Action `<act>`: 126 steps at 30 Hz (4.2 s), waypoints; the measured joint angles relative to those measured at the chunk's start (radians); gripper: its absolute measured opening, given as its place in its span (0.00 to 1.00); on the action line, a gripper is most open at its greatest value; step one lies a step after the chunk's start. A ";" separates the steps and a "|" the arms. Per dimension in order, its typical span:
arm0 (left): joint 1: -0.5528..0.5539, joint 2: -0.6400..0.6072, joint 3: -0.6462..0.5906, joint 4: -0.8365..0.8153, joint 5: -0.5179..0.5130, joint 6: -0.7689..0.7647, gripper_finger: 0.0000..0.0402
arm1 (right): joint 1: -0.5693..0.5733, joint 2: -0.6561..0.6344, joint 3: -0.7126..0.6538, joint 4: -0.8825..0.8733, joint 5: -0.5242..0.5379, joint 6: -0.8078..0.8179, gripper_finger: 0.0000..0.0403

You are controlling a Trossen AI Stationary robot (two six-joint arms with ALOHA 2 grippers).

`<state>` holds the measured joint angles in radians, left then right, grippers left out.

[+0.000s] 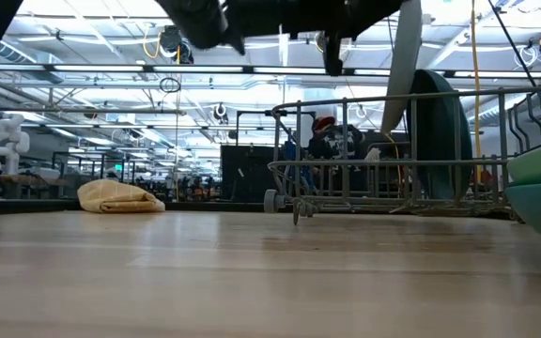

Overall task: Sort dishes
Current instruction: Put the white plate in the dish rack

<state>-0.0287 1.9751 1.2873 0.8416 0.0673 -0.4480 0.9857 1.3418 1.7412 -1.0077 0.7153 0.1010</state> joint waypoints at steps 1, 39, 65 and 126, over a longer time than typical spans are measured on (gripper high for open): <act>0.000 0.001 -0.021 0.038 -0.001 -0.015 0.01 | 0.002 0.000 0.000 0.000 0.001 -0.001 0.39; -0.050 0.357 0.008 0.552 -0.143 -0.280 0.37 | 0.005 0.001 0.000 0.016 0.023 -0.017 0.39; -0.002 0.335 0.221 0.070 0.068 -0.214 0.60 | 0.005 0.004 0.000 0.015 0.019 -0.015 0.39; 0.053 0.331 0.287 -0.162 0.241 -0.121 0.44 | 0.005 0.011 0.000 0.007 0.016 0.011 0.39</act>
<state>0.0242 2.3062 1.5745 0.6793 0.3079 -0.5694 0.9902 1.3525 1.7412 -1.0004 0.7316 0.1123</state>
